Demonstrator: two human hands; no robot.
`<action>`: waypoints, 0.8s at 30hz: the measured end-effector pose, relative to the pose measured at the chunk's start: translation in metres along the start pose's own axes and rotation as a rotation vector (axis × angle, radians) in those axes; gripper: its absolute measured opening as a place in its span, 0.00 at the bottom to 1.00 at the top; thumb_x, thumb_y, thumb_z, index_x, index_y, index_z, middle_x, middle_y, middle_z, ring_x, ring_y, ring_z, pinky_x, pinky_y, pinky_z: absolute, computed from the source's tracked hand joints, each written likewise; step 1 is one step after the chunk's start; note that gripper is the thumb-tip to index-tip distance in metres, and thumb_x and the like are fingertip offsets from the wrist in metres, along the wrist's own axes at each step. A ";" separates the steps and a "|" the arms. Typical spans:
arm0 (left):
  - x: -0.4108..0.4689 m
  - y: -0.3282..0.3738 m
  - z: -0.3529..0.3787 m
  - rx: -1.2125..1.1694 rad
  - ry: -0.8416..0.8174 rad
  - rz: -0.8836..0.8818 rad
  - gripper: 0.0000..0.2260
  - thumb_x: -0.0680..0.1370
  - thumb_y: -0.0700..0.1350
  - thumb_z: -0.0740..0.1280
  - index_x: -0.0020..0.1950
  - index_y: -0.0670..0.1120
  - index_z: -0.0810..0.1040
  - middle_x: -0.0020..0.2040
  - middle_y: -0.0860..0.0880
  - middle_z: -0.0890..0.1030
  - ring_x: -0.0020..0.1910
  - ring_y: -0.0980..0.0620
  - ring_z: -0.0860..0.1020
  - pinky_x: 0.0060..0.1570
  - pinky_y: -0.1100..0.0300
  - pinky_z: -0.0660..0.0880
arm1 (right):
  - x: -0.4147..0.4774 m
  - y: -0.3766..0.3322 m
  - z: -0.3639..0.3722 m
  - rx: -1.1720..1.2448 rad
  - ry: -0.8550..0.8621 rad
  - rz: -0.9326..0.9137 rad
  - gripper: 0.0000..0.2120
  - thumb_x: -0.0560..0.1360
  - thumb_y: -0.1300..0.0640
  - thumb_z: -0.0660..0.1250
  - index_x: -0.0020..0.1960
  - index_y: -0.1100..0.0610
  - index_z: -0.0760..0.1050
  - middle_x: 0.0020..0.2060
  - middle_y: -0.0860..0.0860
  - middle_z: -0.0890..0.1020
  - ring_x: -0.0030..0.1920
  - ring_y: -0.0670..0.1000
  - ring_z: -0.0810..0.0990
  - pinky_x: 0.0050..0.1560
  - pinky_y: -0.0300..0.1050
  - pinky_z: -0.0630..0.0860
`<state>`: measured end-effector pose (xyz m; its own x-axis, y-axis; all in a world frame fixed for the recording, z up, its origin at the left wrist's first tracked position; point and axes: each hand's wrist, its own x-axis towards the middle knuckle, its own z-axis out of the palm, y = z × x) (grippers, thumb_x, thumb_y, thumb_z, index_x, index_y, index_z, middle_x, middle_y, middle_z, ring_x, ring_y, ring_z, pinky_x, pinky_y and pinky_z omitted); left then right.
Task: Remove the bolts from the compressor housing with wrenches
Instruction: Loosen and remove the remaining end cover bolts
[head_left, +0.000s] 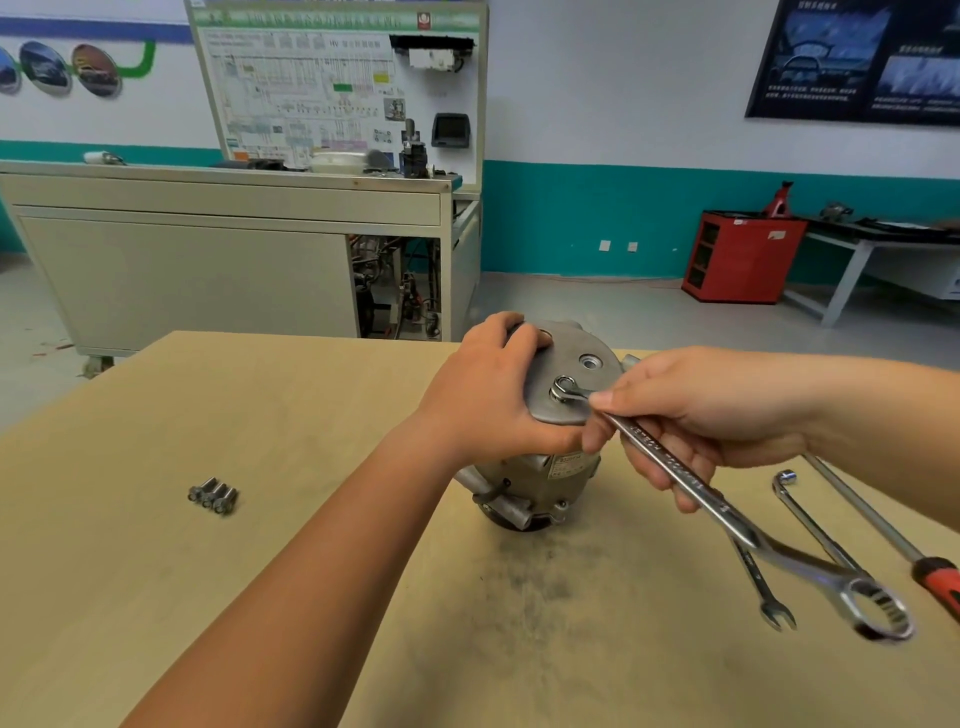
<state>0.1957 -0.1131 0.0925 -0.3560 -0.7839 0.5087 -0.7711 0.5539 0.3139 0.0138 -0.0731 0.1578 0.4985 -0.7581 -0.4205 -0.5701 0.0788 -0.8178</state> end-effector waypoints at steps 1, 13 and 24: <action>0.000 0.000 0.000 0.003 -0.003 -0.001 0.41 0.61 0.68 0.70 0.67 0.46 0.70 0.65 0.48 0.69 0.63 0.50 0.67 0.55 0.64 0.62 | 0.000 -0.001 -0.003 -0.045 -0.014 0.020 0.18 0.80 0.50 0.54 0.46 0.60 0.77 0.23 0.55 0.77 0.21 0.50 0.78 0.21 0.37 0.74; 0.002 -0.004 -0.001 0.025 -0.039 0.006 0.38 0.65 0.62 0.75 0.69 0.47 0.68 0.69 0.47 0.66 0.66 0.49 0.65 0.57 0.63 0.61 | 0.011 -0.020 -0.051 -0.953 0.398 -0.114 0.27 0.58 0.29 0.54 0.44 0.46 0.77 0.39 0.45 0.80 0.40 0.46 0.77 0.39 0.42 0.72; 0.000 -0.004 -0.002 0.008 -0.040 -0.026 0.39 0.64 0.61 0.75 0.69 0.47 0.68 0.70 0.48 0.65 0.67 0.49 0.64 0.62 0.58 0.64 | -0.015 0.002 -0.043 -0.372 0.323 -0.143 0.10 0.79 0.53 0.57 0.47 0.58 0.73 0.36 0.49 0.85 0.36 0.50 0.85 0.33 0.38 0.80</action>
<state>0.2001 -0.1143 0.0931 -0.3566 -0.8087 0.4677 -0.7844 0.5311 0.3204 -0.0233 -0.0893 0.1791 0.3946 -0.9105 -0.1237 -0.7344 -0.2316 -0.6381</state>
